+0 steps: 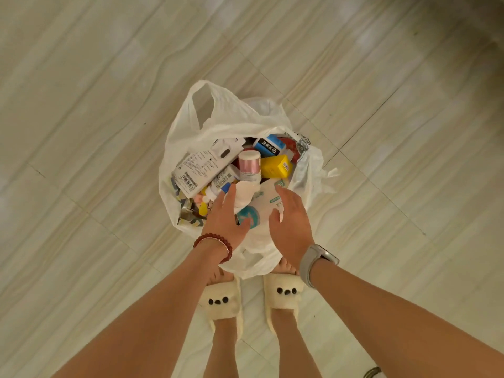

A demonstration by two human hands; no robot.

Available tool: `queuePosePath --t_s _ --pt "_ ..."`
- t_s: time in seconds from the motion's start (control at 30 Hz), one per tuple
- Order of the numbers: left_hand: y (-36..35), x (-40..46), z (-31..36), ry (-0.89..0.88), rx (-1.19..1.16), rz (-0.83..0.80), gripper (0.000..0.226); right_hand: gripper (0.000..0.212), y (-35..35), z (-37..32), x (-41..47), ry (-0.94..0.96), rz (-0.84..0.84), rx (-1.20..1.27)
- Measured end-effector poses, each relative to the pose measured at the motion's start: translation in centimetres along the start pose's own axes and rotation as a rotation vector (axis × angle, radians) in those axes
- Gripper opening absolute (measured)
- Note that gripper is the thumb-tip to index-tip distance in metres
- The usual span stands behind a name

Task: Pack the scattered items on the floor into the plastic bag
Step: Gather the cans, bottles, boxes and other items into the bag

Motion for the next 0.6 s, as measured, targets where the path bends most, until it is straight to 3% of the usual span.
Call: queuePosePath --t_s 0.17,0.33,0.43,0.6 --pt "2.5 -2.9 2.7 0.002 0.152 0.009 0.065 0.049 2.1 -0.7 -3.4 -0.019 0.001 -0.099" --pt "3.8 -8.5 7.6 -0.088 0.42 -0.004 0.044 0.045 4.3 0.0 -8.5 -0.183 -0.151 -0.238" --pt "3.1 -13.1 11.2 -0.169 0.565 -0.03 0.039 0.042 6.6 0.7 -13.9 -0.28 -0.084 -0.09" --pt "-1.3 -20.6 15.4 -0.248 0.746 -0.148 0.041 0.039 9.4 3.0 -24.3 -0.373 0.132 0.391"
Point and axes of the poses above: each hand's wrist, its own x-axis towards the middle knuckle, its own y-axis out of the back of the hand, z = x × y, the point moved 9 cm from there along x, towards the middle knuckle, and after that the axes turned 9 degrees about -z, right-handed, at the moved point
